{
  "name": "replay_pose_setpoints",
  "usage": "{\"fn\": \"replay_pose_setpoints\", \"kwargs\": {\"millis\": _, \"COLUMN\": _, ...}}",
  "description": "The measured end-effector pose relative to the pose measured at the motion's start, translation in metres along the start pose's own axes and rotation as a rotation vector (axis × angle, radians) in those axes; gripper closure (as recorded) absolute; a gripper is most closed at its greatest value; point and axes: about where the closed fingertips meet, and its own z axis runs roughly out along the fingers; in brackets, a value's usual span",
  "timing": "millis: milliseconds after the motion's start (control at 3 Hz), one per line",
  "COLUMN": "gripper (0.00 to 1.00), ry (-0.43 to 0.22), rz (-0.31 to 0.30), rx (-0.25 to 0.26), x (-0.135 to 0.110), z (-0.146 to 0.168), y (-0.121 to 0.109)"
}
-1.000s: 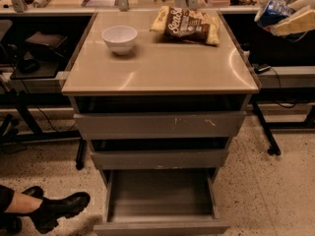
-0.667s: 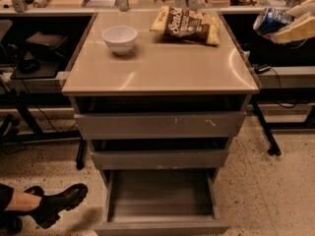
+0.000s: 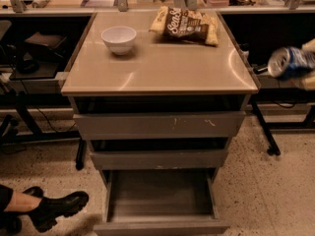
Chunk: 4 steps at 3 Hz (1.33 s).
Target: Place pepsi can into bottom drawer
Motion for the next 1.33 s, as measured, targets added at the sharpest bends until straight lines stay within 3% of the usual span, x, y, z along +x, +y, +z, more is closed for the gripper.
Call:
{"fn": "replay_pose_setpoints", "kwargs": {"millis": 333, "gripper": 1.00, "ry": 0.012, "rz": 0.028, "rx": -0.038, "x": 0.024, "z": 0.005, "y": 0.028}}
{"fn": "replay_pose_setpoints", "kwargs": {"millis": 1000, "gripper": 1.00, "ry": 0.043, "rz": 0.004, "rx": -0.014, "x": 0.033, "z": 0.022, "y": 0.037}}
{"fn": "replay_pose_setpoints", "kwargs": {"millis": 1333, "gripper": 1.00, "ry": 0.030, "rz": -0.014, "rx": -0.019, "x": 0.066, "z": 0.091, "y": 0.067}}
